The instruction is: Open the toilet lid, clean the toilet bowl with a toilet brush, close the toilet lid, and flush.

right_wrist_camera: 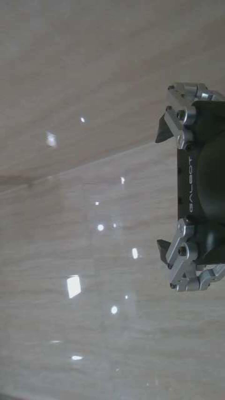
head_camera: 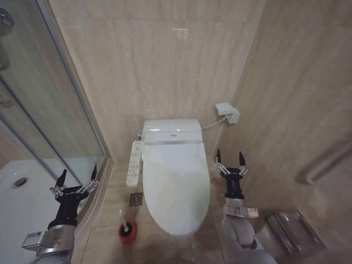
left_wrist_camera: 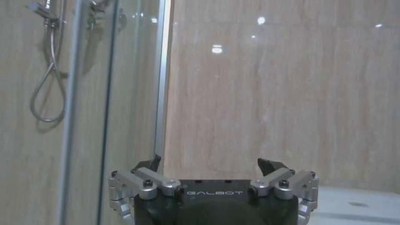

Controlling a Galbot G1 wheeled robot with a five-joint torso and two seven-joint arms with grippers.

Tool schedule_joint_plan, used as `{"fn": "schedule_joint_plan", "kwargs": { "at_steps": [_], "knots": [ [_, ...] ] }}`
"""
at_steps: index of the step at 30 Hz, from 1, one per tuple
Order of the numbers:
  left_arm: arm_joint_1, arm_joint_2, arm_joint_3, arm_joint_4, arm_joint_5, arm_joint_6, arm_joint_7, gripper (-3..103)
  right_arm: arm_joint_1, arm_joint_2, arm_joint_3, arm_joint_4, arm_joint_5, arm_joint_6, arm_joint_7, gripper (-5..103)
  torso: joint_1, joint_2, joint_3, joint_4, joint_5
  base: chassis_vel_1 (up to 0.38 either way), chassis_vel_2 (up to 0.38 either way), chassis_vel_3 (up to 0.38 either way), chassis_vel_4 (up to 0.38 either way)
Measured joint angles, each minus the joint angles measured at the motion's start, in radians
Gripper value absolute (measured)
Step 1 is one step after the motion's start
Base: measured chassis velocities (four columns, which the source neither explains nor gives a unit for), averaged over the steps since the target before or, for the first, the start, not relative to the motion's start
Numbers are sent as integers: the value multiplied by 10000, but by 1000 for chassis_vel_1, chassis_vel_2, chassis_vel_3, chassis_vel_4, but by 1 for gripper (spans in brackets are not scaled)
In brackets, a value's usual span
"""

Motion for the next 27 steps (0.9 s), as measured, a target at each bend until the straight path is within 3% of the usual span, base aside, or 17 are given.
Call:
{"fn": "schedule_joint_plan", "kwargs": {
  "at_steps": [5,8,9,13,14,27],
  "knots": [
    [30,0,12,-12,-1,1,6,100,-146,156,25,88,-18,17,6,100,2,-1,2,6,12,299,-289,-298,327],
    [91,17,9,-44,-1,-7,7,100,-232,215,65,86,-59,98,-2,100,0,1,0,9,-2,356,-365,-347,360],
    [119,24,4,-81,-1,-14,12,100,-277,233,74,87,-74,113,-3,100,0,1,1,5,14,355,-362,-331,358],
    [179,109,-33,-140,-4,-39,15,100,-394,358,97,259,-127,126,-4,100,-11,6,-4,5,-4,289,-314,-270,279],
    [181,153,-46,-155,-13,-45,16,100,-441,413,96,321,-150,116,-5,100,-12,6,-4,6,14,160,-168,-232,138],
    [-123,130,384,134,-61,-76,17,100,-592,522,184,337,-292,103,-9,100,12,-4,5,4,3,-7,27,21,-28]
  ]
}}
